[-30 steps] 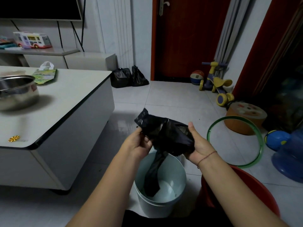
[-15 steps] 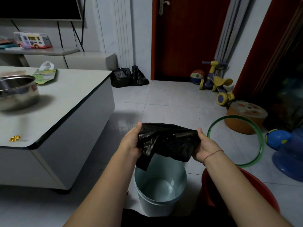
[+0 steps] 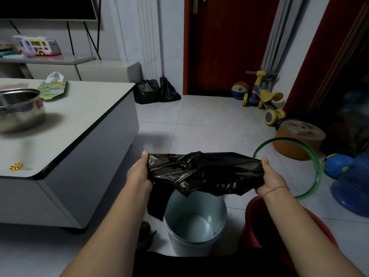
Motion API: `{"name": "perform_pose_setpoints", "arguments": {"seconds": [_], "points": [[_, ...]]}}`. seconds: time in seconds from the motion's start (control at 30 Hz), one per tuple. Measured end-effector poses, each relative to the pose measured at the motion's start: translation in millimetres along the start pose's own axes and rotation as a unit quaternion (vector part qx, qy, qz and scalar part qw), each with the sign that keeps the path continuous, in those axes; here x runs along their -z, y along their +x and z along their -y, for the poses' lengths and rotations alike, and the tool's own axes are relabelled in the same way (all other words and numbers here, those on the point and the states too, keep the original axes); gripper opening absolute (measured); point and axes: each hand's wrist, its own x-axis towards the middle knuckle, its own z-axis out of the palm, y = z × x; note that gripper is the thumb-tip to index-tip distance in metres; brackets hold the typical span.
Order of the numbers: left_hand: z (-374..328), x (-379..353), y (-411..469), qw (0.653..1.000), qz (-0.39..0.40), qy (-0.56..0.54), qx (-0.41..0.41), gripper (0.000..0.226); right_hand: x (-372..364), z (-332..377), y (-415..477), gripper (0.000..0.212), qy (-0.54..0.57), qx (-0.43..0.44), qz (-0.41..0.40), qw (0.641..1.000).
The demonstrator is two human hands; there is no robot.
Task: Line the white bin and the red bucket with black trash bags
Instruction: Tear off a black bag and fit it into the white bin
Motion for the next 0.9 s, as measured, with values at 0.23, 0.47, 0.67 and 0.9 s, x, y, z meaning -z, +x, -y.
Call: {"name": "perform_pose_setpoints", "arguments": {"seconds": [0.23, 0.47, 0.67, 0.9], "points": [[2, 4, 3, 0.980, -0.141, 0.054, -0.131, 0.016, 3, -5, 6, 0.029, -0.139, 0.202, -0.141, 0.959], [1, -3, -2, 0.965, 0.055, 0.236, -0.105, 0.035, -6, 3, 0, 0.033, -0.201, 0.212, 0.003, 0.956], [8, -6, -2, 0.902, 0.058, 0.406, -0.137, 0.028, -10, -2, -14, 0.022, -0.285, 0.162, 0.152, 0.932], [11, -11, -4, 0.858, 0.001, 0.487, -0.165, 0.048, -14, -8, -18, 0.010, -0.279, 0.159, 0.137, 0.937]]}}
